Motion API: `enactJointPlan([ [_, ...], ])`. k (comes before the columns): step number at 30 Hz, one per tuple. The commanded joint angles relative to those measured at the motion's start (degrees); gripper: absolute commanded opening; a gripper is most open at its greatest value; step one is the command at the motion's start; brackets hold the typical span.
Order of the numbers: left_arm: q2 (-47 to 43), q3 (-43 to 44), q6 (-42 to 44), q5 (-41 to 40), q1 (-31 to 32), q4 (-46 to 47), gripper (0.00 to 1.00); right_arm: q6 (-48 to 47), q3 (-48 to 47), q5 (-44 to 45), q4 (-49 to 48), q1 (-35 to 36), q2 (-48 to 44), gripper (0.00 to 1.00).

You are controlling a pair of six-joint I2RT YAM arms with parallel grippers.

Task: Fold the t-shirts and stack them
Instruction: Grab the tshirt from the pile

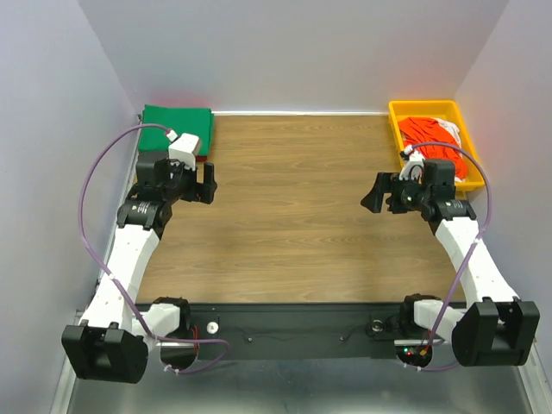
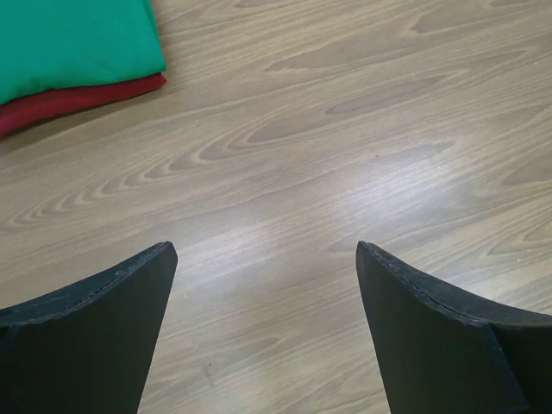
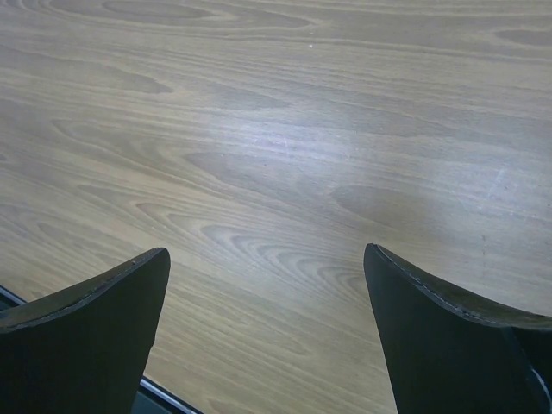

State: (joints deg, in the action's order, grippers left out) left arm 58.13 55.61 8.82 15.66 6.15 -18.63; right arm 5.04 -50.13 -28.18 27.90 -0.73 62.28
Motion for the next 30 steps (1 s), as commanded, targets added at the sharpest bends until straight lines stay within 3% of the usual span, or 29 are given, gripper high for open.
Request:
enactJointPlan([
  [1,1.63,2.21,1.02,2.09,-0.44,1.32,0.97,0.06,-2.25,-1.17,-2.41,-0.23,1.43,1.0],
  [7,5.93,5.02,1.81,3.06,-0.53,0.09,0.97,-0.2,-7.95,1.89,-2.32,-0.23,7.83,1.0],
  [12,9.63,7.92,4.62,3.32,-0.53,-1.05,0.97,-4.42,-23.64,16.57,-2.15,-0.41,20.22,1.0],
  [23,16.84,15.4,6.56,6.31,-0.97,-6.94,0.98,-13.2,-60.57,26.42,-2.41,-8.93,51.7,1.0],
  [30,16.14,11.89,7.09,5.43,-1.32,-6.68,0.97,-16.73,-69.21,32.84,-6.98,-10.78,64.8,1.0],
])
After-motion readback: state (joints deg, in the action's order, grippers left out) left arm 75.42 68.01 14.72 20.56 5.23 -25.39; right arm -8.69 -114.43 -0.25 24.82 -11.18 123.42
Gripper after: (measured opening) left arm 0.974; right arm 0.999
